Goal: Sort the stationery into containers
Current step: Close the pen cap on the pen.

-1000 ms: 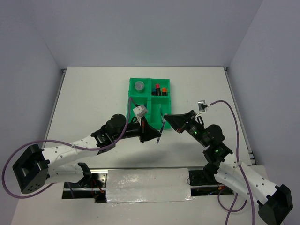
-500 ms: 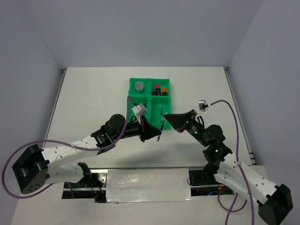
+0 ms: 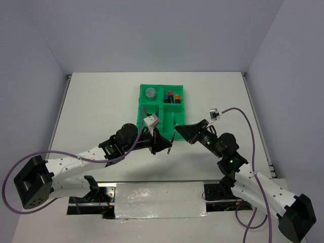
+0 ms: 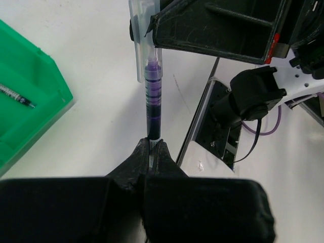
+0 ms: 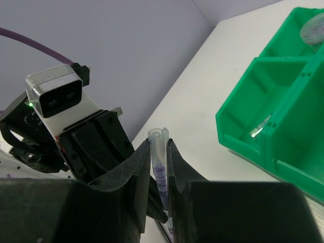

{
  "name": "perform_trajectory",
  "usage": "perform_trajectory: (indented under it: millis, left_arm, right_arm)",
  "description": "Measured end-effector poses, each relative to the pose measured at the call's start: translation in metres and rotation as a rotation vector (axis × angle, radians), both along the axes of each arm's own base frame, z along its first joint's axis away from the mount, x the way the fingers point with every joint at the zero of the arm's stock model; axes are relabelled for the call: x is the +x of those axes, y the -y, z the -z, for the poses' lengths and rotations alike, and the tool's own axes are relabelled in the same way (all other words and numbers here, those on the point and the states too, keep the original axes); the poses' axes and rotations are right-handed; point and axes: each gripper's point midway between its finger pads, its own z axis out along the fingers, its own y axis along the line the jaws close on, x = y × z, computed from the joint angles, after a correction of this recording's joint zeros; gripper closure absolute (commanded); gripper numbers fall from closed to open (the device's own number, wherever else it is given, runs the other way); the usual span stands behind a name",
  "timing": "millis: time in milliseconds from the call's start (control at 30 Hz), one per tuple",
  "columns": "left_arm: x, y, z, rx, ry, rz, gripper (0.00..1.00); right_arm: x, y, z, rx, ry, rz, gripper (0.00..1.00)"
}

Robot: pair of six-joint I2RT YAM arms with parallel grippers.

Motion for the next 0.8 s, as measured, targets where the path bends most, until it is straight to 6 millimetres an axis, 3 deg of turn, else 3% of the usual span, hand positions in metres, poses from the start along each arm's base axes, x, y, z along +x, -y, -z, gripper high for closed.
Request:
perform_trajectory:
  millis: [267,800]
  left_arm:
    - [0.004,-0.006,0.015,0.074,0.021,-0.017,1.00]
    - [0.006,-0.008,0.010,0.085,0.026,-0.040,1.00]
  right_arm:
    - [0.002,0.000,0.016,-0.052,-0.056,0.004,1.00]
    - [0.002,-0.001,0.014,-0.046,-0.016,-0.003,1.00]
